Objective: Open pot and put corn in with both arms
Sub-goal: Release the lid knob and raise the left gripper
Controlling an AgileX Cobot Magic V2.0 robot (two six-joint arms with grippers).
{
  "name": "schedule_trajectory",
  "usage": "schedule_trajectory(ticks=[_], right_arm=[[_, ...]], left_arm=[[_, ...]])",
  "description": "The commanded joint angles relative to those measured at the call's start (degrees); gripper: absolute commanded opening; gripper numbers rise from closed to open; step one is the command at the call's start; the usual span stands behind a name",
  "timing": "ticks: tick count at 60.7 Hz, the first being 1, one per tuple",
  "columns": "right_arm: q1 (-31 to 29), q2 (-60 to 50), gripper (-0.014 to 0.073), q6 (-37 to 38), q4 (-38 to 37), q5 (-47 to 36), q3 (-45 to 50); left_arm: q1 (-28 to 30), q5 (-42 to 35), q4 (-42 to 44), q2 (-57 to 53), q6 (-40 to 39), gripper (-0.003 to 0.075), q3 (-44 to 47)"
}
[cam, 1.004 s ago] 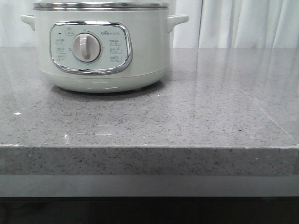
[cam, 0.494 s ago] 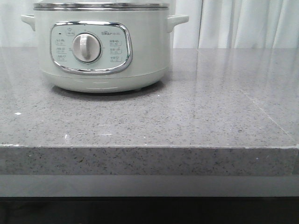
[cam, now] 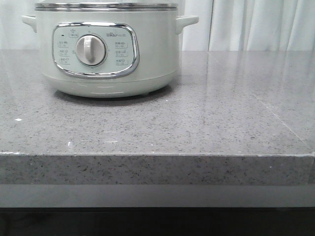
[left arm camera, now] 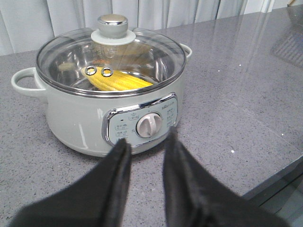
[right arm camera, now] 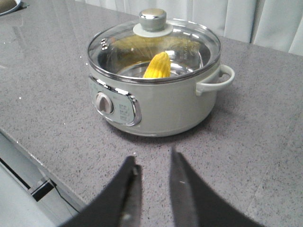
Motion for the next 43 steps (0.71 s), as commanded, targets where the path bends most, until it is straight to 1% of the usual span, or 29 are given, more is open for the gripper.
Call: schedule_trajectory(ticks=[1, 4, 6, 8, 31, 35, 38, 43], right_arm=[[-0.5, -0.3, 0.0008, -0.2, 0.2, -2.5, -1.3], [-0.5, -0.3, -0.0043, -0.2, 0.2, -2.0, -1.3], [-0.5, -0.3, -0.0074, -0.2, 0.2, -2.0, -1.3], [-0.5, -0.3, -0.0064, -0.2, 0.2, -2.0, -1.3], [-0.5, -0.3, -0.0067, -0.2, 0.2, -2.0, -1.3], [-0.5, -0.3, -0.0067, -0.2, 0.2, -2.0, -1.3], [-0.5, -0.3, -0.0067, -0.2, 0.2, -2.0, -1.3], [-0.5, -0.3, -0.0067, -0.2, 0.2, -2.0, -1.3]], left_arm=[[-0.4, -4.8, -0.3, 0.0, 0.0, 0.0022, -1.5], [-0.4, -4.8, -0.3, 0.0, 0.0, -0.0022, -1.5], [-0.4, -4.8, -0.3, 0.0, 0.0, -0.0020, -1.5], [-0.4, -4.8, -0.3, 0.0, 0.0, -0.0020, -1.5], [-0.4, -4.8, -0.3, 0.0, 0.0, -0.0020, -1.5], [-0.5, -6.0, 0.3, -0.8, 0.0, -0.0020, -0.6], [0.5, -7.9, 3.3, -2.4, 0.0, -0.0020, 0.5], [3.9, -10.7, 2.6, -5.7, 0.0, -0.0020, 3.7]])
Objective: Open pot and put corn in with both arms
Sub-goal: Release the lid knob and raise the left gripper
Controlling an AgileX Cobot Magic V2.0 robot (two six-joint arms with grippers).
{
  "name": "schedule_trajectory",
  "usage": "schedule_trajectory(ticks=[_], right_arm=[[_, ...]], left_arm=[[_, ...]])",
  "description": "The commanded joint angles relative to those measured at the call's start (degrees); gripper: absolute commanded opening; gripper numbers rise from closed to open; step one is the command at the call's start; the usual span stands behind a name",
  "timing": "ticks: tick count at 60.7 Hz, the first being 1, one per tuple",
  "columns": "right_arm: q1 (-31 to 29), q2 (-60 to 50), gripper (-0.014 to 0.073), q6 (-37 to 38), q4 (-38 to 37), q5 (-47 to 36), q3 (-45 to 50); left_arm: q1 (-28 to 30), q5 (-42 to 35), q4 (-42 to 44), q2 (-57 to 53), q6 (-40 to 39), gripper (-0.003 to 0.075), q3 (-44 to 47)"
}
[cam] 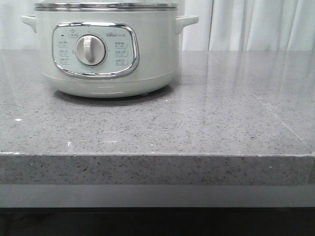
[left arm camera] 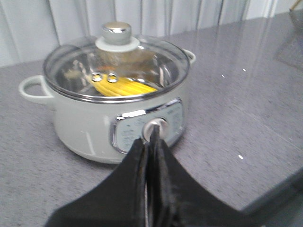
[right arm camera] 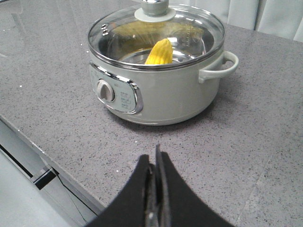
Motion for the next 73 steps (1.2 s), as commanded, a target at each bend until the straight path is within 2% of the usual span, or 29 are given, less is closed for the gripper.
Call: schedule_trajectory(ticks=[1, 15, 24, 35, 45, 73], right_arm=[[-0.5, -0.3, -0.0067, -0.2, 0.2, -4.0, -1.3], [-0.5, -0.3, -0.0067, -0.2, 0.2, -4.0, -1.3], [-0.5, -0.3, -0.0067, -0.2, 0.2, -4.0, -1.3], [-0.5, -0.3, -0.0067, -0.2, 0.2, -4.0, -1.3], [-0.5, -0.3, -0.0067, -0.2, 0.2, -4.0, -1.3], [-0.5, -0.3, -0.0067, -0.2, 0.2, -4.0, -1.3]], left_arm=[[3.4, -7.8, 0.6, -3.6, 0.0, -0.0020, 1.8], [16.9, -17.2, -0.7, -16.3, 0.0, -0.0020, 18.2], [22.2, -21.5, -4.2, -23.3, 0.0, -0.0020, 28.2], [24.9, -23.6, -6.5, -28.8, 0.0, -0.0020, 34.0], [25.1, -31.7, -7.0, -29.6, 0.0, -0.0020, 38.5], [25.1, -31.3, -7.0, -29.6, 0.0, -0.0020, 38.4]])
